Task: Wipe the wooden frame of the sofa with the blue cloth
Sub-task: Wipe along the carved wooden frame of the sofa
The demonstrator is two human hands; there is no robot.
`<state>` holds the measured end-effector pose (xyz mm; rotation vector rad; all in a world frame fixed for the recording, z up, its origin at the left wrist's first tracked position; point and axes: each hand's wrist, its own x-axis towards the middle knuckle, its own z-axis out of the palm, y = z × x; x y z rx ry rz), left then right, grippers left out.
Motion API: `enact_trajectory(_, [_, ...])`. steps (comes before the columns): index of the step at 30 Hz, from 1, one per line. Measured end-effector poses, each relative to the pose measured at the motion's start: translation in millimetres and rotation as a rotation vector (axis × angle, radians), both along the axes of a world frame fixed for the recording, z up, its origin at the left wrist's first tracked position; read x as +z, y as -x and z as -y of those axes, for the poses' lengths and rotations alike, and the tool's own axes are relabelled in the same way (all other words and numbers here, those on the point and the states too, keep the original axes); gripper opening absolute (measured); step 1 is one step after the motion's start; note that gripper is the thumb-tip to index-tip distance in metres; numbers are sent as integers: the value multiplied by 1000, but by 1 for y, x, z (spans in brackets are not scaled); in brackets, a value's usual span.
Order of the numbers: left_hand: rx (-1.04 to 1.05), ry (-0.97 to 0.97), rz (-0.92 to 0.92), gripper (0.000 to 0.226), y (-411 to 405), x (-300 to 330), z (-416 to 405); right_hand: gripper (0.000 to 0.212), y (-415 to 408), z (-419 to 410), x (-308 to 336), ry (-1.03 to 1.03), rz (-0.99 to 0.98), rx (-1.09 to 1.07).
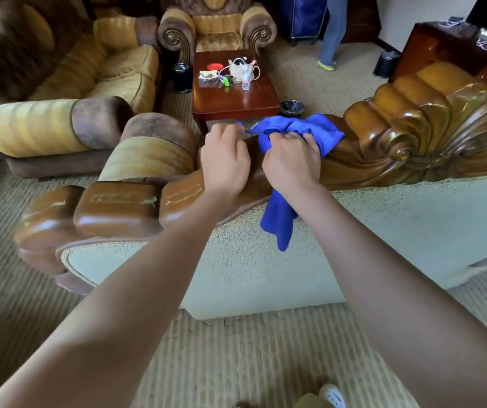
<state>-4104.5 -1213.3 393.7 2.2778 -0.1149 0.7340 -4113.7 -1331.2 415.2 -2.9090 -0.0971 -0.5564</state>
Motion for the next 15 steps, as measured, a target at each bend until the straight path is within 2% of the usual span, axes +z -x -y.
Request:
enact_trajectory(1, [7,76,-75,49,-7,4,3,29,-3,0,2,0,-11,-4])
enact_trajectory(3, [-4,69,-150,51,-12,2,9,31,-8,-1,5,14,-30,-7])
enact_trajectory(5, [-17,-20,-137,49,-10,-9,12,32,-16,-1,10,35,-83,4])
enact_trajectory(10, [12,-36,-93,53,-12,-18,11,33,-35,-1,30,53,-327,72])
enact_trajectory(12, [33,-46,-126,48,-13,-18,11,32,-32,0,30,56,-320,72])
enact_trajectory(15, [46,-54,-141,46,-11,-17,12,29,-15,4,16,77,-158,97])
